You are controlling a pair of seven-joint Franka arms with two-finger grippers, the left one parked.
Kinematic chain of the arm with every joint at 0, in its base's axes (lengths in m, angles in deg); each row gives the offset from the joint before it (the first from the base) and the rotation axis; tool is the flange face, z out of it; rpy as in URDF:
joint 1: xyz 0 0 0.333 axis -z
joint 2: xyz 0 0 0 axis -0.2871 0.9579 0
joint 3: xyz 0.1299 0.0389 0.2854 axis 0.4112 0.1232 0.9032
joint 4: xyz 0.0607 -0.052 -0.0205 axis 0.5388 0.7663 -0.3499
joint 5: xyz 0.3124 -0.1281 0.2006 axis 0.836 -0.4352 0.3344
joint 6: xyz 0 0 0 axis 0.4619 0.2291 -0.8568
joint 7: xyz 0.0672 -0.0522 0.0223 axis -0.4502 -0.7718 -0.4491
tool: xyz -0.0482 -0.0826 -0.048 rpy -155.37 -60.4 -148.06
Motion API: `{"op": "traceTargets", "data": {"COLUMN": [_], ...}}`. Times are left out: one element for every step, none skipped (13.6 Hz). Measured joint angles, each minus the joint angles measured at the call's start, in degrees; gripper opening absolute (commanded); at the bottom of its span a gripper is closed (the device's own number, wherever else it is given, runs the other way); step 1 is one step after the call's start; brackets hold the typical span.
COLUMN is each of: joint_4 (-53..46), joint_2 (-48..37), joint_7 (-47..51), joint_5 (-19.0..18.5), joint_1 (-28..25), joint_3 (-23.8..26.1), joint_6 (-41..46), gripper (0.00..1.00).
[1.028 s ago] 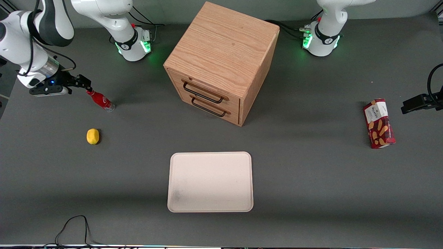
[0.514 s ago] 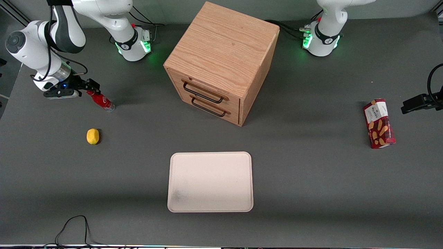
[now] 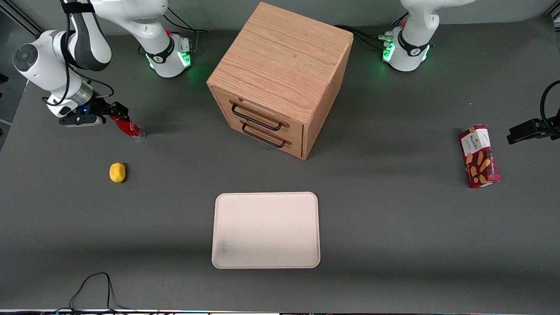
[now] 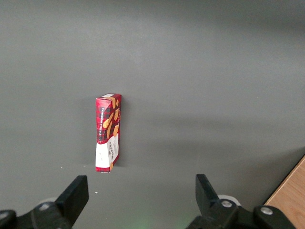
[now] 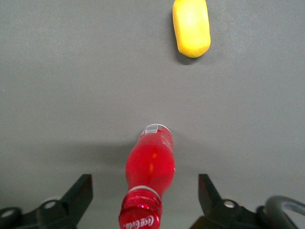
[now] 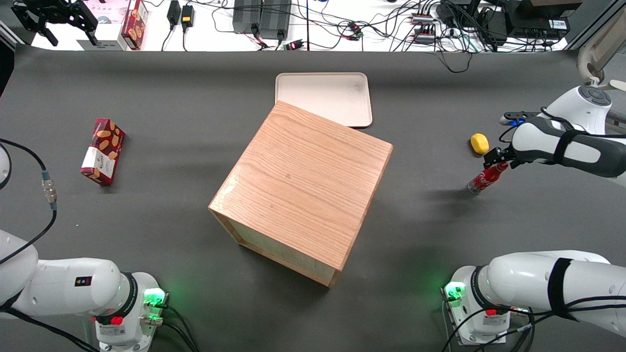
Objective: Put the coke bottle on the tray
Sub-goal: 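Close the right gripper on the bottle's neck and lift it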
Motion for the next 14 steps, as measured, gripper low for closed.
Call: {"op": "traceTargets", "data": {"joint_4": [0.0,0.0,0.0,0.0,-0.1,-0.2,-0.2,-0.3,-0.6,-1.3,-2.7,-4.9,-8.0,-11.9], "joint_2": [0.0,0.0,0.0,0.1,0.0,0.0,0.0,0.0,0.1,0.1,0.0,0.0,0.0,-0.1], "joint_7": [0.0,0.0,0.0,0.0,0.0,0.0,0.0,0.0,0.0,0.0,0.0,0.0,0.0,0.0], "joint_5": [0.0,0.0,0.0,0.0,-0.2,-0.2,-0.2,-0.2,-0.2,-0.2,-0.2,-0.2,-0.2,-0.2], "joint_1": [0.0,0.0,0.0,0.0,0.0,0.0,0.0,0.0,-0.1,-0.1,-0.1,-0.1,-0.2,-0.2], "joint_3": [0.0,0.0,0.0,0.0,0.0,-0.1,-0.1,-0.1,-0.1,0.0,0.2,0.8,1.7,2.9], "joint_6": [0.0,0.0,0.0,0.0,0.0,0.0,0.1,0.3,1.3,2.6,4.7,7.5,11.1,15.2], "gripper": [0.36,0.23,0.13,0.04,0.0,0.0,0.0,0.0,0.0,0.0,0.0,0.0,0.0,0.0]}}
